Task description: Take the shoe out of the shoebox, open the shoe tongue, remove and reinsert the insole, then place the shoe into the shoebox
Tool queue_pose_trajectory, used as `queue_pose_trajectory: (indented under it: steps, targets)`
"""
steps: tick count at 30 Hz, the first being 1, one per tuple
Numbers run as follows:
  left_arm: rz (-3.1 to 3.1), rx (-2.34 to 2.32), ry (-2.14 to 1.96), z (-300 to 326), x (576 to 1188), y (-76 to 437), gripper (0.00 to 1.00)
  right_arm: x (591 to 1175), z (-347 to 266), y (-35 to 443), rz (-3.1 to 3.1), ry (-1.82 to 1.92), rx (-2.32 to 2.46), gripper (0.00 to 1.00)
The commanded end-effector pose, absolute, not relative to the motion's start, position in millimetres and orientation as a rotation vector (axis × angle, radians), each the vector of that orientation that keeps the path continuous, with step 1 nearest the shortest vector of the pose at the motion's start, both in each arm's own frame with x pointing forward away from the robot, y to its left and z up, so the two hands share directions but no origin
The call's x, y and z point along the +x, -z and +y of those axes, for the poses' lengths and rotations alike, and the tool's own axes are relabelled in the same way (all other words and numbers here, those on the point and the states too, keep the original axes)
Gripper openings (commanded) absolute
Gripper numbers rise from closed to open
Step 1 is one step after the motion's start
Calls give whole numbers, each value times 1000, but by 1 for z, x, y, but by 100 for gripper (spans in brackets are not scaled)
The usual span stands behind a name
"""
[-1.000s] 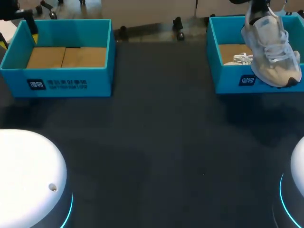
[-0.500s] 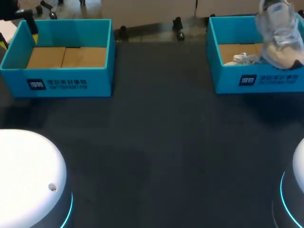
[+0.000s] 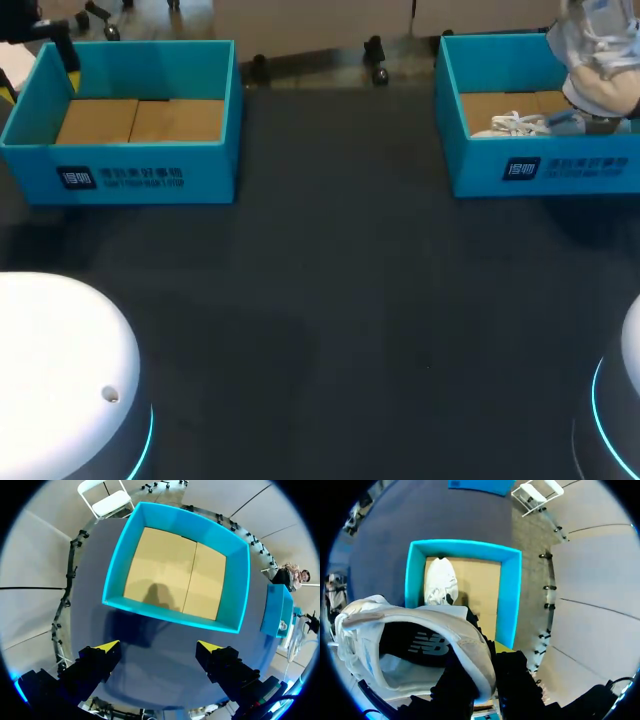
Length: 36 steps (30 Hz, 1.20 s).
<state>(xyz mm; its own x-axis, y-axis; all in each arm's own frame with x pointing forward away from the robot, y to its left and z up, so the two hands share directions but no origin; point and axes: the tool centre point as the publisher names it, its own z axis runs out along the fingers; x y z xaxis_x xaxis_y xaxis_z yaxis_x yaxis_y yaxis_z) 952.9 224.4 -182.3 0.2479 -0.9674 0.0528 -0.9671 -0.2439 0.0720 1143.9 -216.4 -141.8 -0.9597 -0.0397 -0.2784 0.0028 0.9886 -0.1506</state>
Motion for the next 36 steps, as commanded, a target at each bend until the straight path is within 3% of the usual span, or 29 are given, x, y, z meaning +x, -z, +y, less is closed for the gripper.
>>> queue_pose_trajectory:
  steps: [1, 10, 26, 36]
  targets:
    - [-1875, 2411, 3, 224, 952, 182, 100, 1152, -229, 146, 2906, 190, 160, 0]
    - [-1875, 2411, 3, 224, 952, 182, 100, 1142, -255, 144, 2804, 164, 670, 0]
    - [-1875, 2411, 3, 224, 952, 182, 100, 1106, -250, 149, 2569, 108, 1448, 0]
    - [-1875, 2411, 3, 224, 952, 182, 100, 1106, -250, 149, 2569, 108, 1448, 0]
